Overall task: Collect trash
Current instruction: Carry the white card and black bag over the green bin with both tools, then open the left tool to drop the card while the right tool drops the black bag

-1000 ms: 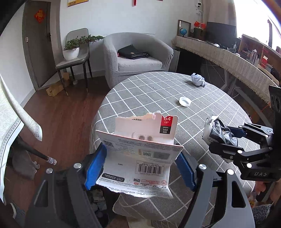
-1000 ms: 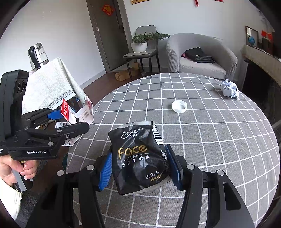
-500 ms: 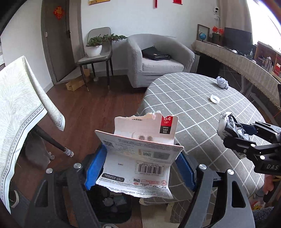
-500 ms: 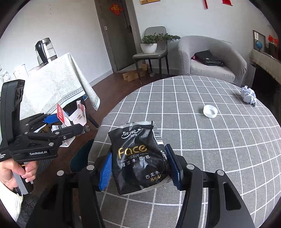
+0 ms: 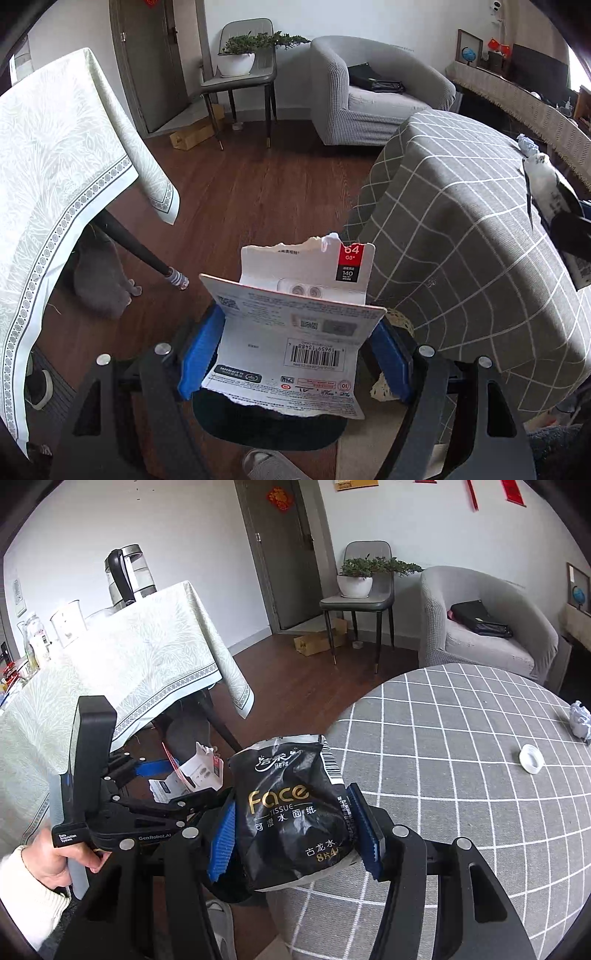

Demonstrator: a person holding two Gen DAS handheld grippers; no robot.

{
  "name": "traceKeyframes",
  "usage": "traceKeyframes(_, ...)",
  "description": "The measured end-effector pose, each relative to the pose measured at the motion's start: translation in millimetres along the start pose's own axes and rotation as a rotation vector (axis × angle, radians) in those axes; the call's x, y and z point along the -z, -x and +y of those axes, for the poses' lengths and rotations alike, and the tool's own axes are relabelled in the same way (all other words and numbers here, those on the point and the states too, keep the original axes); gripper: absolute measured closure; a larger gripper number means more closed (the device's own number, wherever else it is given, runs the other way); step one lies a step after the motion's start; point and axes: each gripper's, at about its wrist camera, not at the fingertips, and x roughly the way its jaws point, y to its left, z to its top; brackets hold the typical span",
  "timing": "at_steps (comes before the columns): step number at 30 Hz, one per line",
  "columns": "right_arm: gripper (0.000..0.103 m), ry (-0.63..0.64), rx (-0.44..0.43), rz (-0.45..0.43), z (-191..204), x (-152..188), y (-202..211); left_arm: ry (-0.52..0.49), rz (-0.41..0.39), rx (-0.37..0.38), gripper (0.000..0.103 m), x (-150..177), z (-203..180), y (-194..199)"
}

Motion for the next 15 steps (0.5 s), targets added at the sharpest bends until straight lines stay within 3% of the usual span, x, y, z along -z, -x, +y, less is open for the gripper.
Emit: traceKeyframes(15,0.046,0.035,-0.069,0.059,46.1,-7.4,-52.8,0.035,0.179,-0.013,0.022,37.8,50.2,-51.7)
